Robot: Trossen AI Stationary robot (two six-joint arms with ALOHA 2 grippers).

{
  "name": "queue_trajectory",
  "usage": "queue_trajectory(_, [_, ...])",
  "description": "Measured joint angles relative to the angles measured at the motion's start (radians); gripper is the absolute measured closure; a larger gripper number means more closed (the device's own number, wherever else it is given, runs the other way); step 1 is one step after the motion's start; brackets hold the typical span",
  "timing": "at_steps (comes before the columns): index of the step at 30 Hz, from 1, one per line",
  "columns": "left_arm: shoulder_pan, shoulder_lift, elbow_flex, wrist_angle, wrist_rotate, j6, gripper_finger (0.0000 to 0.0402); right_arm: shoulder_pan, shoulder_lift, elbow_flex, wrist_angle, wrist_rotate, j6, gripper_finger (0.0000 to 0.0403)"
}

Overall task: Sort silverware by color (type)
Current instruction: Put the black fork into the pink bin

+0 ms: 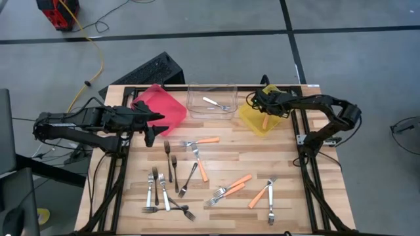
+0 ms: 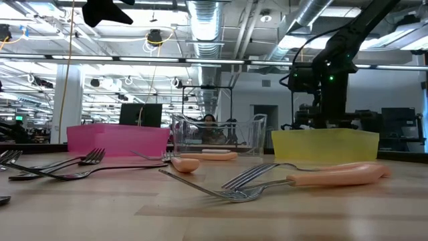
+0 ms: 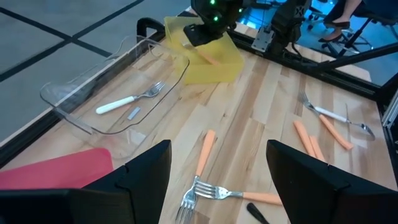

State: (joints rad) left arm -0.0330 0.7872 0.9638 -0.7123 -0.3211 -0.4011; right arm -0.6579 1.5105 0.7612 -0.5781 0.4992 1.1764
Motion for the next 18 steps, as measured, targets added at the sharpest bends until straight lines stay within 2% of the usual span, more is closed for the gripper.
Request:
queue_trajectory(4, [0.0, 0.0, 0.0, -0.015, 0.002, -0.003, 0.0155, 0.0, -0.001, 0.0, 0.007, -0.005, -0.003, 0.0257])
queue_trajectory(7, [0.0, 0.0, 0.0, -0.017, 0.023, 0.001, 0.0155, -0.003, -0.027, 0.001, 0.04, -0.028, -0.064, 0.0239])
queue_trajectory(14, [0.0, 0.01, 0.0, -0.048, 0.084, 0.035, 0.0155, -0.028, -0.139, 0.097, 0.053, -0.048, -0.348, 0.0214])
queue_trajectory(18, [0.0, 0.026, 0.0, -0.062, 0.133, 0.038, 0.0155, -0.025, -0.213, 0.162, 0.074, -0.077, -0.577, 0.0215])
